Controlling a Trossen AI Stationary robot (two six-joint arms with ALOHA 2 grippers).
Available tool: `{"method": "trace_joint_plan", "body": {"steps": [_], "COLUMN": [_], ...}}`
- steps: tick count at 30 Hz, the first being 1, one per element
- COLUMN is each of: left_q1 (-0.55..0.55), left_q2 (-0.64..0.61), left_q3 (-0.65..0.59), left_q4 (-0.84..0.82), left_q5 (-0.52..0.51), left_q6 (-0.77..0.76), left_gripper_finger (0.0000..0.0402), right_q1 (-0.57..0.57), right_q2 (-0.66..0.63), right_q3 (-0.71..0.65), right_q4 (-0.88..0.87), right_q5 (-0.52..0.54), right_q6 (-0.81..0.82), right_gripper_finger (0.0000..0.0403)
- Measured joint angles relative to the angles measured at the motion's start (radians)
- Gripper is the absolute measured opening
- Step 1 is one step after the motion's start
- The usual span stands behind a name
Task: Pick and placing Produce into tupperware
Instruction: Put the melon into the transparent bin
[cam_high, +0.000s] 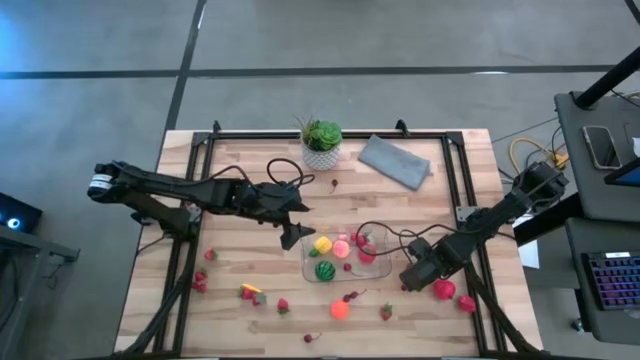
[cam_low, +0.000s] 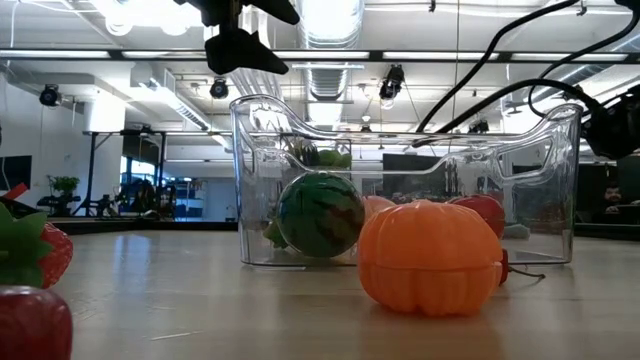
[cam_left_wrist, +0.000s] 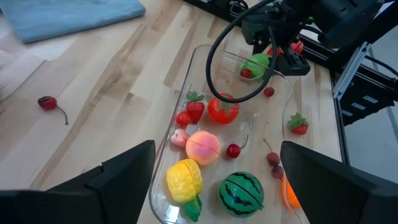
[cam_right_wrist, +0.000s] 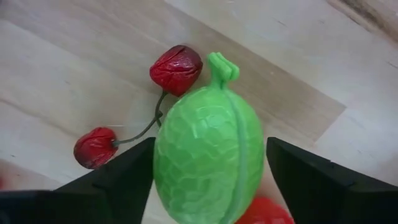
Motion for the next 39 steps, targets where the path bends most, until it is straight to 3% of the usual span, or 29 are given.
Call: {"method": "trace_joint_plan", "body": {"steps": [8,17,23,29,34,39], "left_q1": [0.0,0.0,0.0,0.0,0.0,0.0], "left_q2": [0.0,0.0,0.0,0.001,0.001,0.001], "left_q3": [0.0,0.0,-0.001,-0.007,-0.008,-0.009], "left_q4": [0.001,0.001,0.001,-0.002,-0.002,-0.001], "left_q5": [0.0,0.001,0.001,0.002,0.002,0.003], "left_q6": [0.0,0.001,0.003,0.003,0.004,0.003], "left_gripper_finger": [0.0331,0.0331,0.0331,0.0331,0.0331,0.0331], "right_q1": [0.0,0.0,-0.001,-0.061,-0.155,-0.216], "right_q2": [-0.005,-0.103,-0.19,-0.182,-0.111,-0.016], "right_q3": [0.009,0.11,0.252,0.381,0.439,0.499], "right_q4": [0.004,-0.009,-0.01,-0.01,-0.019,-0.044], "right_q5": [-0.007,0.006,0.21,0.384,0.385,0.288], "right_q6": [-0.006,-0.027,-0.094,-0.243,-0.365,-0.453], "right_gripper_finger": [0.0231,0.0247,0.0245,0.0241,0.0249,0.0266]}}
